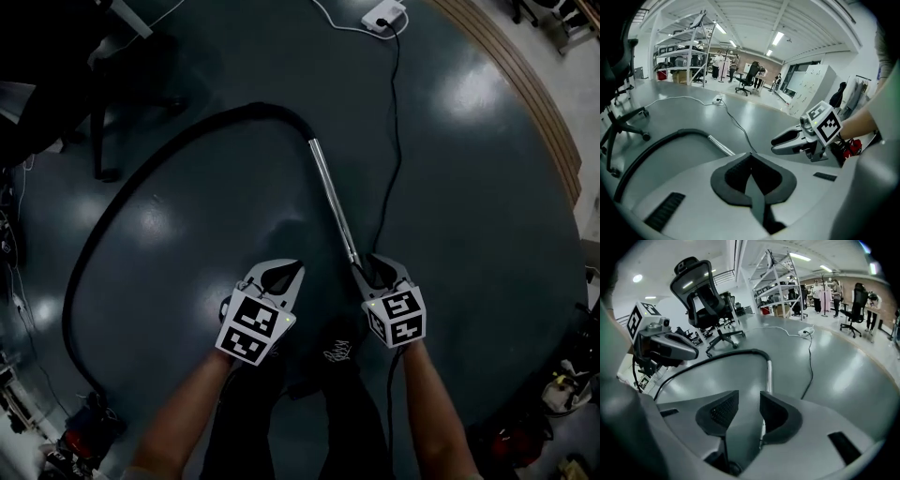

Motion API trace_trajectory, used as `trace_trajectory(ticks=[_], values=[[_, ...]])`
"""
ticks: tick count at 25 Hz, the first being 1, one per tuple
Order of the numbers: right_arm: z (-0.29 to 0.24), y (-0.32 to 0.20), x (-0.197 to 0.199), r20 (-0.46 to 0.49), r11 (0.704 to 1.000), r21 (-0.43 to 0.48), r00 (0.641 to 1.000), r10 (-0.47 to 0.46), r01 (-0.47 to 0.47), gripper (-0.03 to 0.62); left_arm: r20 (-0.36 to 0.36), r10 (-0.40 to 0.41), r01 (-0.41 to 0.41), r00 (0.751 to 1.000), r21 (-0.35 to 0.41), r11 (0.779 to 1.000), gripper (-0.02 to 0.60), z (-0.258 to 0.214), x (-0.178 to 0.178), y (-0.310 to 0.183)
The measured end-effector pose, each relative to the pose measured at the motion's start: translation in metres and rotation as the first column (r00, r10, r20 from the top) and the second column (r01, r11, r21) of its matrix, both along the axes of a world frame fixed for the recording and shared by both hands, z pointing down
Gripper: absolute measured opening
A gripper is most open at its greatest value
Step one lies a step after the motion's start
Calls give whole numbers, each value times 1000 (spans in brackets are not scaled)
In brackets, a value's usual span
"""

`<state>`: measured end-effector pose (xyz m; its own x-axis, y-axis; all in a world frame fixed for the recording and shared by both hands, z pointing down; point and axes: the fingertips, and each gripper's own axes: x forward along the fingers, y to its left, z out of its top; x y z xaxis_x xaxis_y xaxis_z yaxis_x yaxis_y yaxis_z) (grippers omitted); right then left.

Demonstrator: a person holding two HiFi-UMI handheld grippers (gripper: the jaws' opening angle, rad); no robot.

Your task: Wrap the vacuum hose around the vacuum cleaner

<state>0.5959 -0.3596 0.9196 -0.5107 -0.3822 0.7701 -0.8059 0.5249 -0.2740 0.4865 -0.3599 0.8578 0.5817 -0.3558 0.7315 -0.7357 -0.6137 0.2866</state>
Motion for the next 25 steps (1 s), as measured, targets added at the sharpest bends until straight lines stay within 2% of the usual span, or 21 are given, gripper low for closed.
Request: trace_trajectory(ticks=[2, 4, 12, 15, 20, 25], values=[[44, 10, 6, -28, 999, -33, 1000, 4, -5, 175, 2, 14, -14, 1000, -8, 1000, 8, 33, 1, 4], [83, 24, 10, -51, 997, -71, 999, 1, -4, 199, 0, 27, -27, 1000, -21, 999, 8, 60, 2, 9], [218, 54, 33, -187, 984, -174, 982, 3, -36, 199, 12, 47, -46, 999, -74, 996, 8, 157, 7, 21], [254, 55, 33, -207, 982, -188, 978, -20, -19, 199, -1, 23, -23, 1000, -109, 994, 8, 190, 11, 22], [270, 41, 33, -232, 995, -95, 972, -33, 11, 199, -26, -2, -2, 1000, -135, 991, 8, 227, 19, 18], [267, 20, 31, -221, 997, -72, 975, -5, -11, 199, -45, 1, -9, 999, -174, 985, 8, 231, 27, 16]])
